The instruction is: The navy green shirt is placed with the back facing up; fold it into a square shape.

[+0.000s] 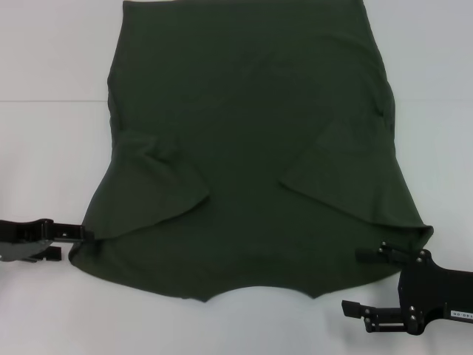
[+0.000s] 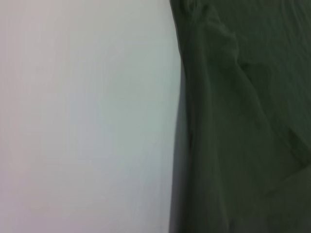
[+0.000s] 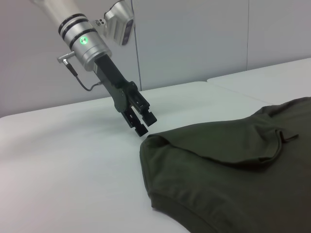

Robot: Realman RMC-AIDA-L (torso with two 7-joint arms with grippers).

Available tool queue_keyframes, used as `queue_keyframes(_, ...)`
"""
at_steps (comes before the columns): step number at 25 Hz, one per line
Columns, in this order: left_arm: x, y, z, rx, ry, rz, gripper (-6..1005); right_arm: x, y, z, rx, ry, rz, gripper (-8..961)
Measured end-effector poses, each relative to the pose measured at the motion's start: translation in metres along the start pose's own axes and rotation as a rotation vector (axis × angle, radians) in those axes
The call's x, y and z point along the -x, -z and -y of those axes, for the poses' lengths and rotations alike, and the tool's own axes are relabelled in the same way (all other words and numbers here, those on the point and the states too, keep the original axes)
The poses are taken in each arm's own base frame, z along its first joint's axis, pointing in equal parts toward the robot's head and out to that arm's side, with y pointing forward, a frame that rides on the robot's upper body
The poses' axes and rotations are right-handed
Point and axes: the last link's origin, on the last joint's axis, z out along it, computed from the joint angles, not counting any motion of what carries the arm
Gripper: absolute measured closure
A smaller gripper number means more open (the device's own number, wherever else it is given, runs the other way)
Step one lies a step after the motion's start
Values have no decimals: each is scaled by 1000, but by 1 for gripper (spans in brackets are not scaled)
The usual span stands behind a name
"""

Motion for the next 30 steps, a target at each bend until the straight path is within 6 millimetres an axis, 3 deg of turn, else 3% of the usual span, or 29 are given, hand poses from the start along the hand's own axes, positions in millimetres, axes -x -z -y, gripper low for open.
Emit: queue_keyframes(30, 1, -16, -8, 13, -4, 16, 227, 2, -2, 1, 1, -3, 0, 11)
